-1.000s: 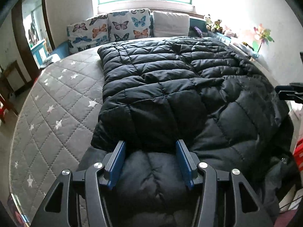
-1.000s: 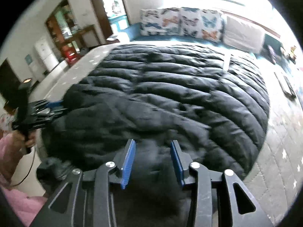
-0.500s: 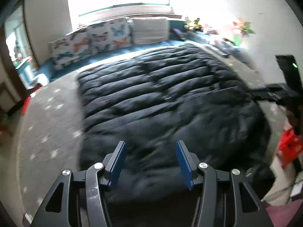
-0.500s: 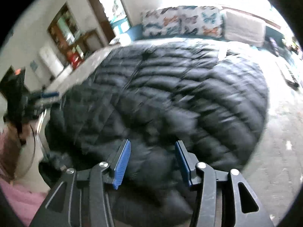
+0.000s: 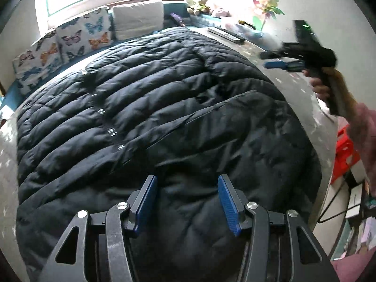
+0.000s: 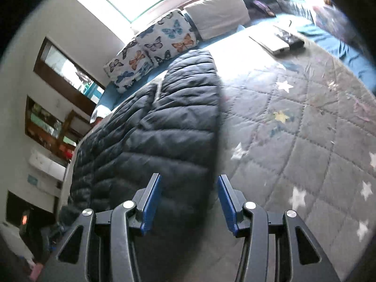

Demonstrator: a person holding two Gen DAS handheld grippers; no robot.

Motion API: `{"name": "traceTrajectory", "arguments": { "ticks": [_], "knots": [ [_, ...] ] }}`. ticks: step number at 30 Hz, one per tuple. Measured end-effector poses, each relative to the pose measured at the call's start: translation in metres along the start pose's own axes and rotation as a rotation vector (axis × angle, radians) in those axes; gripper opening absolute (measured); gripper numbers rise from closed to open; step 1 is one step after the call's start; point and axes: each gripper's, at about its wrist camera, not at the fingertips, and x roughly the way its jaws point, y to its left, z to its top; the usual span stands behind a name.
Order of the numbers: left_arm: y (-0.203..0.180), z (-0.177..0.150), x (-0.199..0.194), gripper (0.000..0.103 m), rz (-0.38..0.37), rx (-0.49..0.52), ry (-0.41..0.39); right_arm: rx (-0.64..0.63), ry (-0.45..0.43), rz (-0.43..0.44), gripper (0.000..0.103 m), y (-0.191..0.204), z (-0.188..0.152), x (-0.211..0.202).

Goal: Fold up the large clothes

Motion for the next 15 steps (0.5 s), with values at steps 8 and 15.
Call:
{"name": "traceTrajectory", "arguments": {
  "ticks": [8, 15],
  "knots": [
    [-0.027, 0.023, 0.023, 0.056, -0.089, 0.059, 0.01, 0.071, 0.001, 0.11, 0.054, -0.019, 0.038, 0.047],
    [-0.041, 0.044, 0.048, 0.056, -0.153, 0.079, 0.023, 0.085, 0.004, 0.212, 0.054, -0.013, 0.076, 0.081]
  ]
}}
